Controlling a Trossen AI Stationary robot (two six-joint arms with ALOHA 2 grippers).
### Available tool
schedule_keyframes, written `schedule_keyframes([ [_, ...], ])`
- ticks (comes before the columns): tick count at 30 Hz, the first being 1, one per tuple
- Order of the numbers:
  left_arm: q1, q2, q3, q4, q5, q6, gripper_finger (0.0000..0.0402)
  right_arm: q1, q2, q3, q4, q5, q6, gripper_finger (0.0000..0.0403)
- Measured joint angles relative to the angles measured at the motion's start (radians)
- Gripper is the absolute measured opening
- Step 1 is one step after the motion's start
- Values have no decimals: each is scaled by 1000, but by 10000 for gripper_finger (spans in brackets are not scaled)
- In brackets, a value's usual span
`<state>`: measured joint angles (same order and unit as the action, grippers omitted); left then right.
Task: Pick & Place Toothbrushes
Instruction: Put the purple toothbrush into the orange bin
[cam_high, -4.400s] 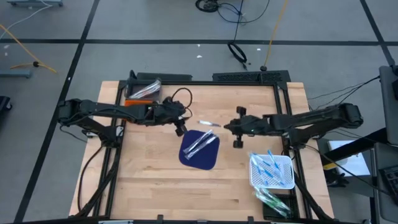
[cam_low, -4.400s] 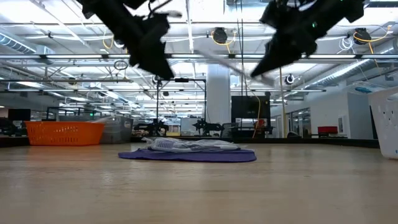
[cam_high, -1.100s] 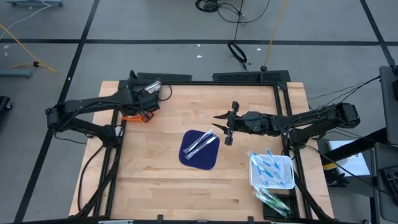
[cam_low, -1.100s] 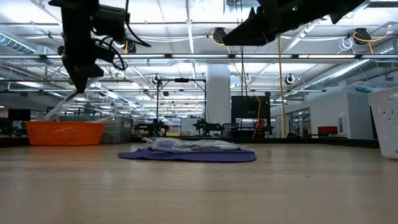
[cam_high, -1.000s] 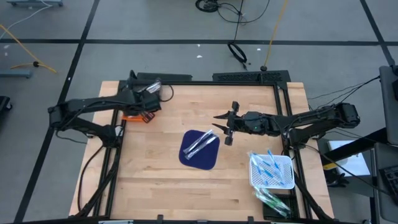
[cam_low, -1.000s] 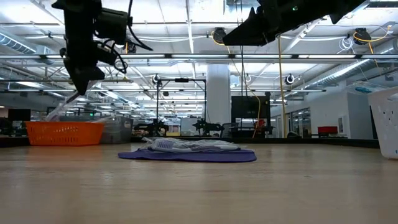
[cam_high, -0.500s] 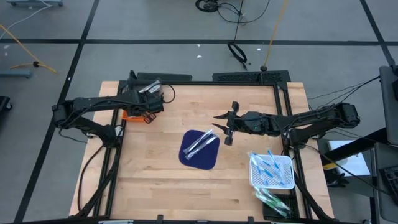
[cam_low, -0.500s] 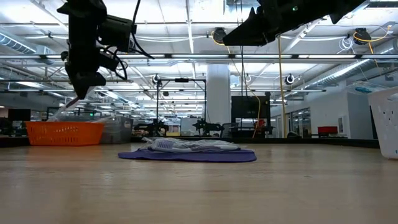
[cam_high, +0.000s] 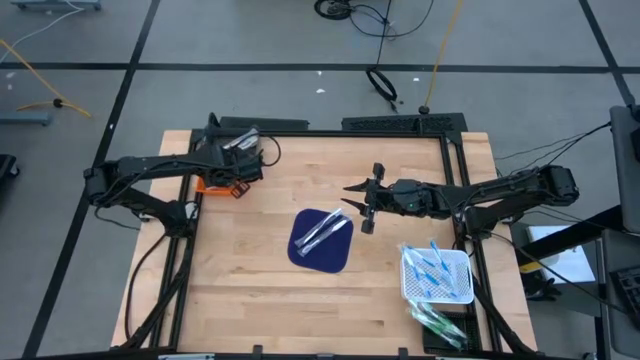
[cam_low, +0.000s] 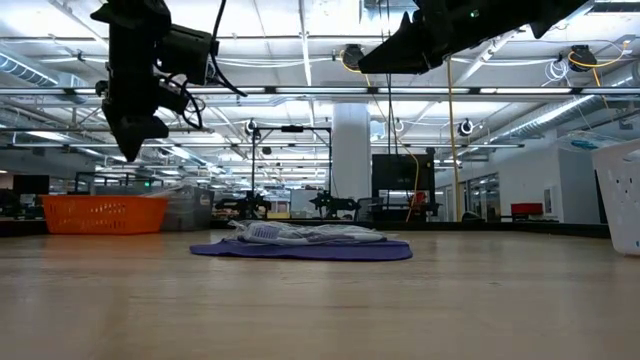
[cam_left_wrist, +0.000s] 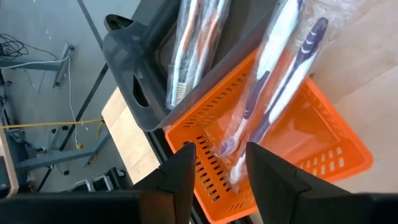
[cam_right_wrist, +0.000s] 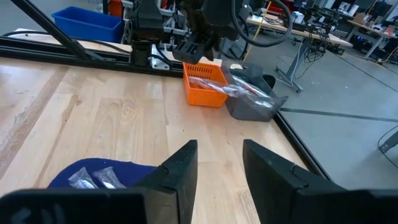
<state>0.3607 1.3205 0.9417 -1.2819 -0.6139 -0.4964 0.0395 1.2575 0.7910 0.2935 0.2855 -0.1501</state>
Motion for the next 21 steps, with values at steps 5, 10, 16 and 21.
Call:
schedule_keyframes([
  [5,0,0,0,0,-5,8,149,0,0,0,-13,-2,0,120],
  [10,-28,-14,0,29,-7,8,149,0,0,0,-54,-7,29,119],
  [16,-104,-57,0,231,16,132,150,2,9,0,-119,-214,44,115],
  [21,-150,-70,0,459,123,232,150,3,75,0,-134,-284,33,115],
])
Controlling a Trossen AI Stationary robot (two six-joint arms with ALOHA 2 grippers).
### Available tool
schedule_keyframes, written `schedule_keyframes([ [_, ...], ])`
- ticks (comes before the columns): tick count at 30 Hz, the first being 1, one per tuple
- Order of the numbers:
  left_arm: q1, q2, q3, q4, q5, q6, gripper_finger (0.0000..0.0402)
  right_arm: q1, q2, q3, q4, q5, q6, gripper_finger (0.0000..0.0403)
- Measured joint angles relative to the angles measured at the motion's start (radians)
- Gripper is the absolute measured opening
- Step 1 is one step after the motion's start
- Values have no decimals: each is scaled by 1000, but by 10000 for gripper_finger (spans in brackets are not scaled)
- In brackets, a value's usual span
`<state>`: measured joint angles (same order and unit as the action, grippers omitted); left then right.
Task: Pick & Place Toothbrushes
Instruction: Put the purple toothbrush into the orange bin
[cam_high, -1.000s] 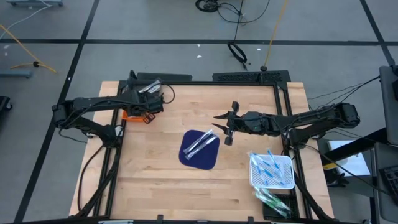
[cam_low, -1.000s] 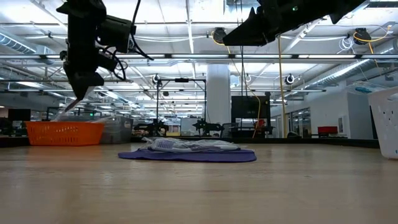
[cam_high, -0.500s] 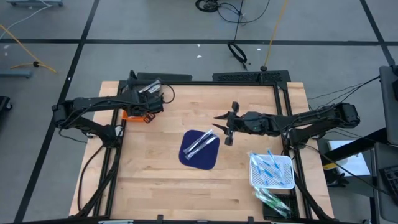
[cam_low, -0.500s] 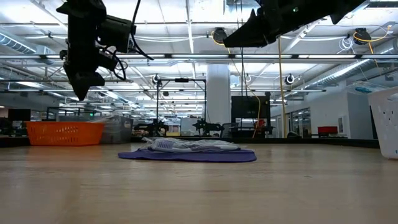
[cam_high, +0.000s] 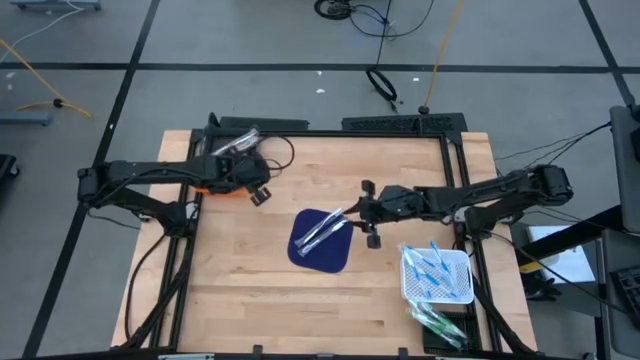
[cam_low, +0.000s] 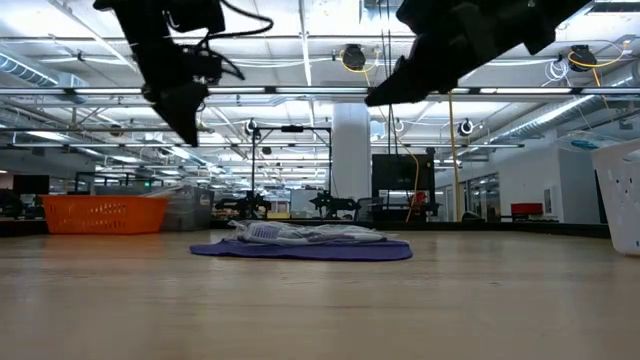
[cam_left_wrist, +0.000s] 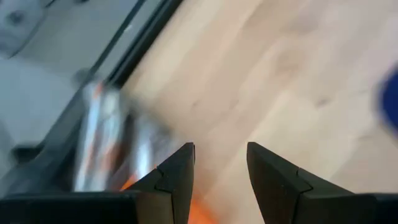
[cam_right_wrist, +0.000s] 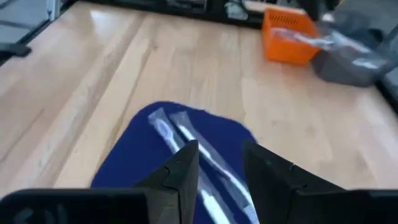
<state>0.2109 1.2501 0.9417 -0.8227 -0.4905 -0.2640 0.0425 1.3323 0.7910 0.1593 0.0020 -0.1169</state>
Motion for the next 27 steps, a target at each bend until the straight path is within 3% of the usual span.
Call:
schedule_keyframes([
  [5,-23,9,0,153,104,78,150,5,91,0,-3,-6,-8,112],
  [11,-46,9,0,218,175,103,150,5,182,0,12,-5,-53,112],
  [19,-88,8,-10,258,179,95,150,2,269,-1,43,2,-106,112],
  [27,-141,8,-122,378,180,57,150,-31,360,0,107,1,-113,112],
])
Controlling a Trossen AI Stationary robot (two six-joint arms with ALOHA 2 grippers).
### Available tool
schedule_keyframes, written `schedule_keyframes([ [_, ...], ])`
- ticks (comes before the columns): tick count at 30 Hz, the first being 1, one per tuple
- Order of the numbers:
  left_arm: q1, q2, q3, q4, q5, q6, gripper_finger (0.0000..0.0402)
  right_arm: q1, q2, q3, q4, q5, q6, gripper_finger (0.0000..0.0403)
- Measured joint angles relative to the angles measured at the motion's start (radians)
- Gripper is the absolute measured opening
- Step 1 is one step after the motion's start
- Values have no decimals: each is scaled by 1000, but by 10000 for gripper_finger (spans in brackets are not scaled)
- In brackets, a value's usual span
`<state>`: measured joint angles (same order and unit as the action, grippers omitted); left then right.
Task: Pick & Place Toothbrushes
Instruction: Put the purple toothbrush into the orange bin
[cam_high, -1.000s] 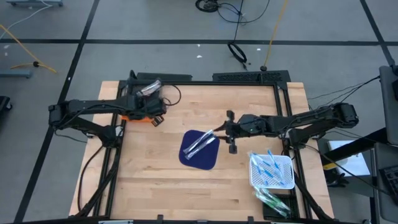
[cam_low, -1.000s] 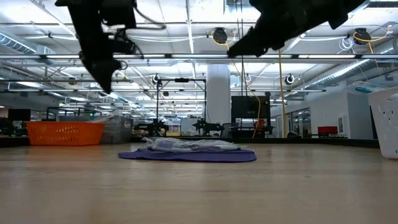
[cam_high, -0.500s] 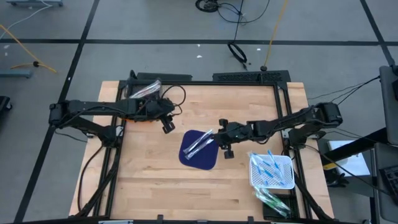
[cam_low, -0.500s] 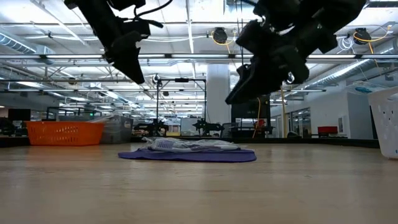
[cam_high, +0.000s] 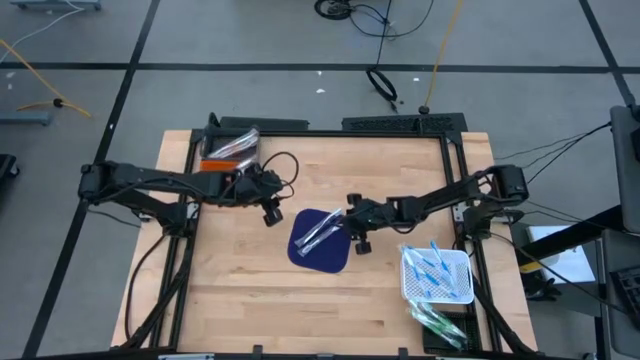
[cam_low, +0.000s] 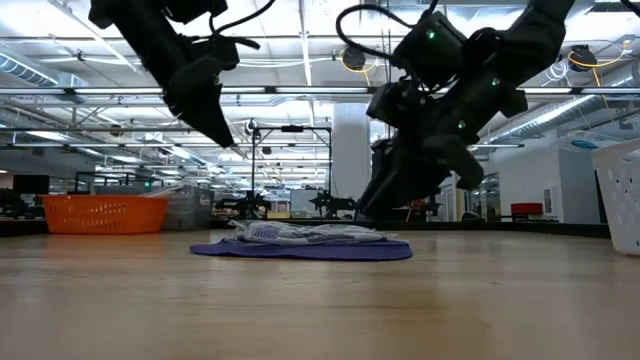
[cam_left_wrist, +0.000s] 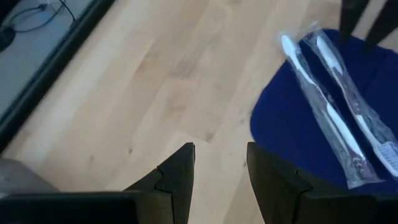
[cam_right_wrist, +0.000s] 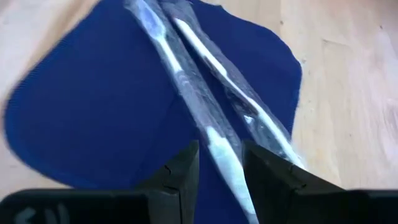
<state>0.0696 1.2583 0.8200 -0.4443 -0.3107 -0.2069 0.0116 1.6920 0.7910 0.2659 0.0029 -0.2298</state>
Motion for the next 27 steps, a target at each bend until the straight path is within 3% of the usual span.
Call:
schedule_keyframes([
  [20,-66,0,-134,291,-1,-25,150,-40,105,1,38,-2,-21,109],
  [23,-66,0,-134,293,-1,-25,150,-40,100,1,29,0,-21,87],
  [27,-66,0,-134,293,-1,-38,150,-41,79,1,3,0,-39,26],
])
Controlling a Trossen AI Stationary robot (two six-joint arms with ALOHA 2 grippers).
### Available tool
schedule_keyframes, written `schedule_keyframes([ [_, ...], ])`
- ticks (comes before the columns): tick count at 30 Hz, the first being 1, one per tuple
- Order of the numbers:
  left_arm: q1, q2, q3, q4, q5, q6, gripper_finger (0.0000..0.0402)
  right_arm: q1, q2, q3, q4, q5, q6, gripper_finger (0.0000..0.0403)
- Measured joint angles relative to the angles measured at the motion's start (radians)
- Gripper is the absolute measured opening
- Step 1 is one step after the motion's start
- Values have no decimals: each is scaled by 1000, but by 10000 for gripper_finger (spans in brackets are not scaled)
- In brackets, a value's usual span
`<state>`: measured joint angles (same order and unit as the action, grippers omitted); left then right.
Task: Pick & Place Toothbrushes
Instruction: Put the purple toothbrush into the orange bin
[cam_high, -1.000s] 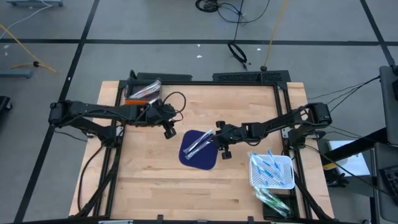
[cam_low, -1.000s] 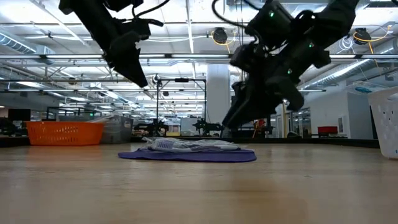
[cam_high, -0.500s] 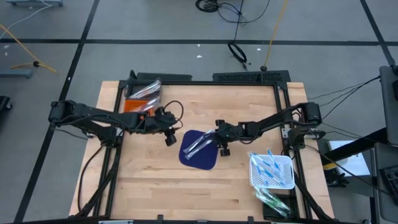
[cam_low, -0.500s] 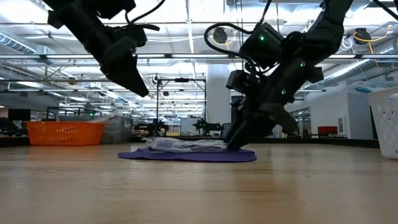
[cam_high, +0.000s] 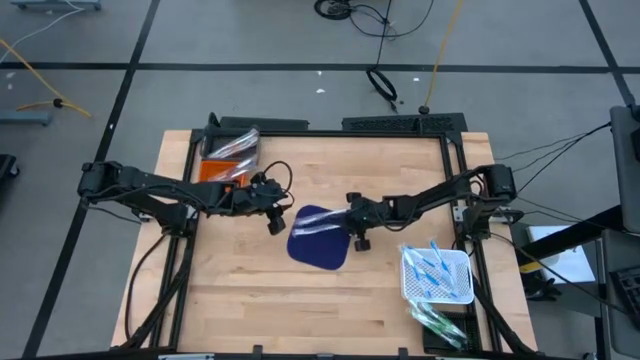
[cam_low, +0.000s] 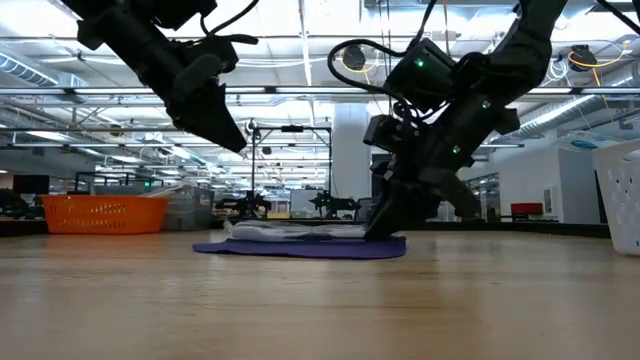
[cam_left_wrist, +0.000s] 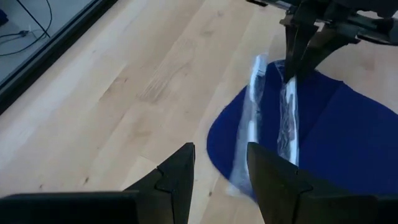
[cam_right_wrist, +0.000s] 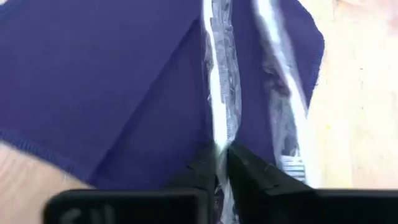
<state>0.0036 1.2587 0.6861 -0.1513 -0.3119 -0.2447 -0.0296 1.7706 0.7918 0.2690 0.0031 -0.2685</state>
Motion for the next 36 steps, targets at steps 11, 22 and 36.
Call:
schedule_keyframes([
  [11,0,0,0,46,0,-3,150,11,-207,-2,-126,40,-11,12],
  [22,-43,0,0,230,-6,84,150,19,-449,-2,-191,179,-5,11],
  [36,-85,0,0,419,4,210,150,18,-506,0,-99,182,-28,11],
])
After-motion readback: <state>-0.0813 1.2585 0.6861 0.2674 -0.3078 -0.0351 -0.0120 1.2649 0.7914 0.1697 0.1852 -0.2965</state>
